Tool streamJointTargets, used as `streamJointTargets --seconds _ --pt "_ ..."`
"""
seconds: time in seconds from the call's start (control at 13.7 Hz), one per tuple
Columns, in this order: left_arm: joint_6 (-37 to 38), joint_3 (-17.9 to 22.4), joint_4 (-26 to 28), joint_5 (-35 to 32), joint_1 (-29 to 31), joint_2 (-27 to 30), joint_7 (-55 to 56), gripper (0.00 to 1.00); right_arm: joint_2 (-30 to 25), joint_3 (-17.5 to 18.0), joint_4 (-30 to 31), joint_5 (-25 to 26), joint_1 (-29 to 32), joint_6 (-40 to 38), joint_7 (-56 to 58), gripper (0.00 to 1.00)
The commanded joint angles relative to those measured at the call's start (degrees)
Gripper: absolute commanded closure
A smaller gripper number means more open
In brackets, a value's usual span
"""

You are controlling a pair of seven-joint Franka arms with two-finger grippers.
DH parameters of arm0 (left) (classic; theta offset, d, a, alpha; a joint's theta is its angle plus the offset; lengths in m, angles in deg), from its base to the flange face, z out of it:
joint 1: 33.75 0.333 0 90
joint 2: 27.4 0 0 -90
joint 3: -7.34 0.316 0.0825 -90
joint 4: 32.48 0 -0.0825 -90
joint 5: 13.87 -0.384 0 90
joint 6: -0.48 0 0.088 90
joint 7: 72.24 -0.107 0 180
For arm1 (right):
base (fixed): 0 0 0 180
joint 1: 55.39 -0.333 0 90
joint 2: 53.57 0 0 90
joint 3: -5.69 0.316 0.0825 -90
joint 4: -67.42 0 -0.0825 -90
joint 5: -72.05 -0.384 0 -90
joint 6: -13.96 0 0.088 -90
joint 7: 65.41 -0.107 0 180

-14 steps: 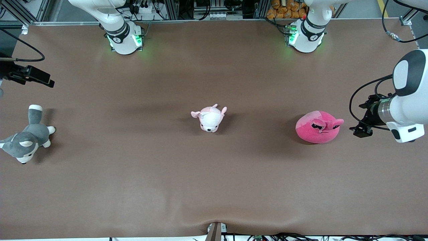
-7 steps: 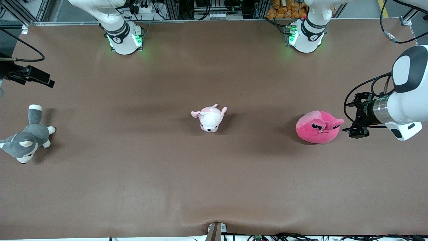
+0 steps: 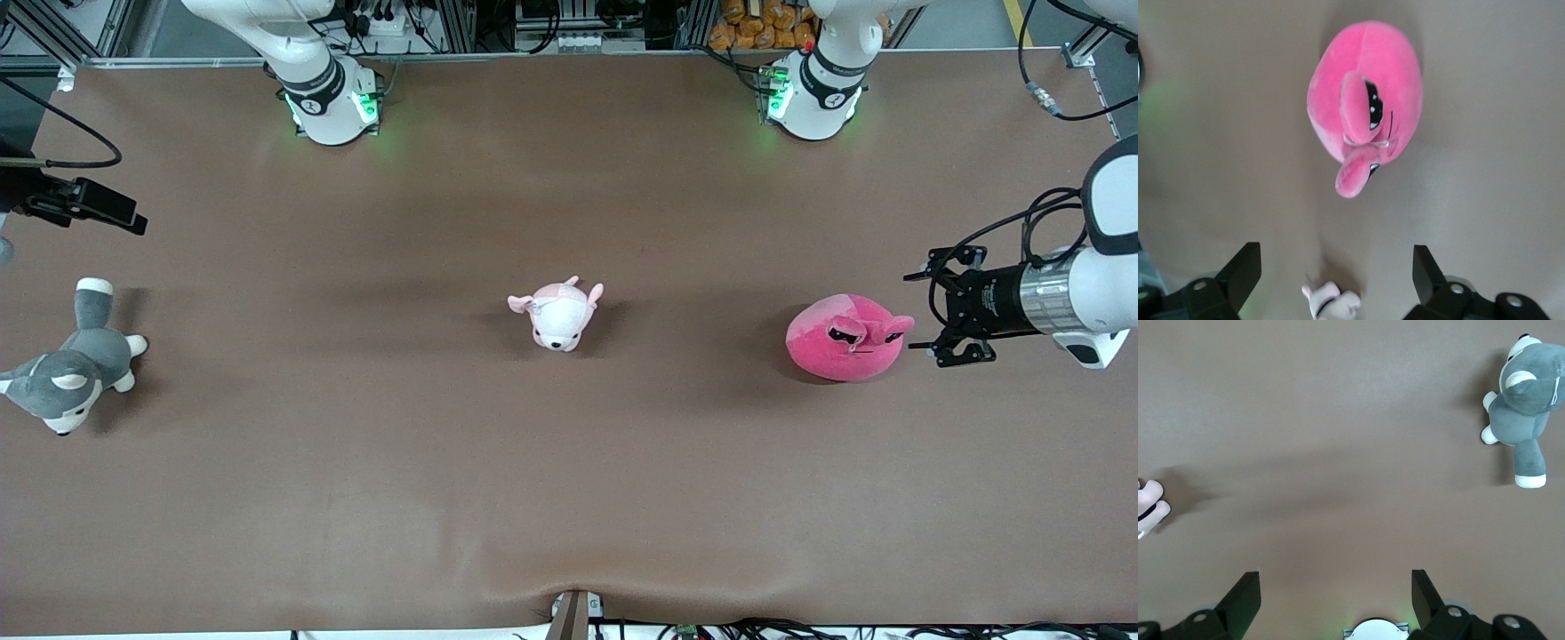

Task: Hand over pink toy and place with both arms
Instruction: 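Open the left gripper and close it on the pink plush's neck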

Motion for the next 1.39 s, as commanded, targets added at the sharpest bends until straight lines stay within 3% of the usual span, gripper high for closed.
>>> streamJointTargets --seconds 0.0,0.37,0.66,0.95,1.02,1.17,1.32 --pt "0.5 -0.2 0.2 4.4 2.4 -1.6 1.3 0.0 0.5 0.0 -1.0 -0.2 -0.1 -0.8 0.1 0.0" --pt "-2.3 -0.1 3.4 3.9 3.5 -2.8 0.5 0.0 0.5 0.0 -1.0 -0.2 -0.1 -0.8 0.1 0.0" --pt "-8.3 -0.1 10.4 1.7 6.1 -2.5 -5.6 0.0 0.5 0.0 -1.0 -0.2 -0.1 -0.8 0.1 0.0" --pt "-8.5 -0.3 10.9 1.8 7.8 -3.4 -8.7 0.0 0.6 0.0 -1.0 -0.2 -0.1 -0.8 0.1 0.0" --pt "-8.5 -0.5 11.4 2.2 7.7 -3.6 -8.7 0.02 0.6 0.0 -1.0 -0.2 -0.1 -0.8 0.1 0.0" --pt "-8.5 -0.6 11.4 2.4 7.6 -4.6 -8.7 0.24 0.6 0.0 -1.0 -0.2 -0.1 -0.8 0.1 0.0" --pt "-8.7 -0.5 11.3 2.5 7.8 -5.1 -8.7 0.32 0.7 0.0 -1.0 -0.2 -0.1 -0.7 0.1 0.0"
